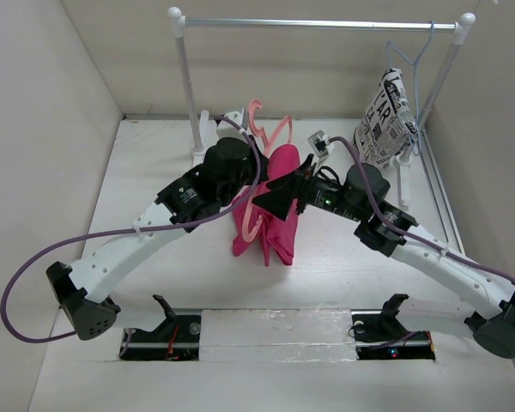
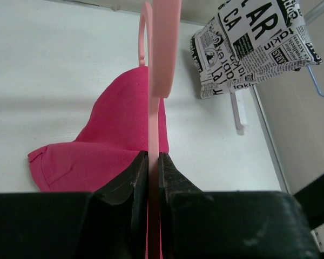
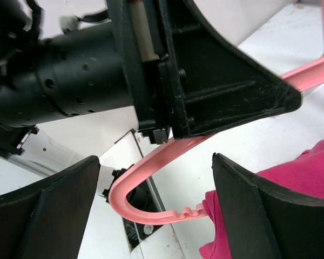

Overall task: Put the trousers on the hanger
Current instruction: Place the hanger at the clothesline.

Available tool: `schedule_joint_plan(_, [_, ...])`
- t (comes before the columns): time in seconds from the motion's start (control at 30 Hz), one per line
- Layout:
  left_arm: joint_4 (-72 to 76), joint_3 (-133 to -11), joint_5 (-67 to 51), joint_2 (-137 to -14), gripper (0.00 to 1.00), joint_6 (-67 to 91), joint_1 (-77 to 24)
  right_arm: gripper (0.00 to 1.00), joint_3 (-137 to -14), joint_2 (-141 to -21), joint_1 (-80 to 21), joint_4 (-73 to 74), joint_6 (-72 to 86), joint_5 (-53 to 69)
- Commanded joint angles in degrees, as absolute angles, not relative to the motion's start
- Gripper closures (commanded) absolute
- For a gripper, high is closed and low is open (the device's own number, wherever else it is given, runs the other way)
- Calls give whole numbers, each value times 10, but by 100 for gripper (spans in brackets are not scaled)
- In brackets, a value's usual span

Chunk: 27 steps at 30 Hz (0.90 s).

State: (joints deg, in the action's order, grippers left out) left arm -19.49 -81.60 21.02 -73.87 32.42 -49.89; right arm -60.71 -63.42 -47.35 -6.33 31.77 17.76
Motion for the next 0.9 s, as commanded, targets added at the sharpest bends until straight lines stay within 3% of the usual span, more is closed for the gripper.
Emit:
schedule_joint_plan(0.0, [-89,-824,207,-722,100,340,-501,10,-600,-655,-485,-84,333,192])
schedule_joint_plan(0.27, [-63,-799,198,-722,100,361,-501,10,-575,-719,-496,-192,382,203])
schedule_joint_plan(0.47, [-55,-776,199,-714,100,373,-501,19,-567,-749,-502,-215,397,197])
schedule_joint_plan(0.57, [-55,-771,201,-710,100,375,-501,36,-537,-747,-502,-253,426,187])
schedule_joint_plan(0.63, [-57,-769,203,-708,100,375,-501,61,-531,-738,-502,-251,423,179])
schedule_joint_plan(0.7, [-56,-769,203,-707,100,373,-501,79,-524,-728,-502,-247,421,169])
schedule_joint_plan(0.87, [-61,-785,183,-716,100,360,-501,95,-523,-713,-502,-258,405,176])
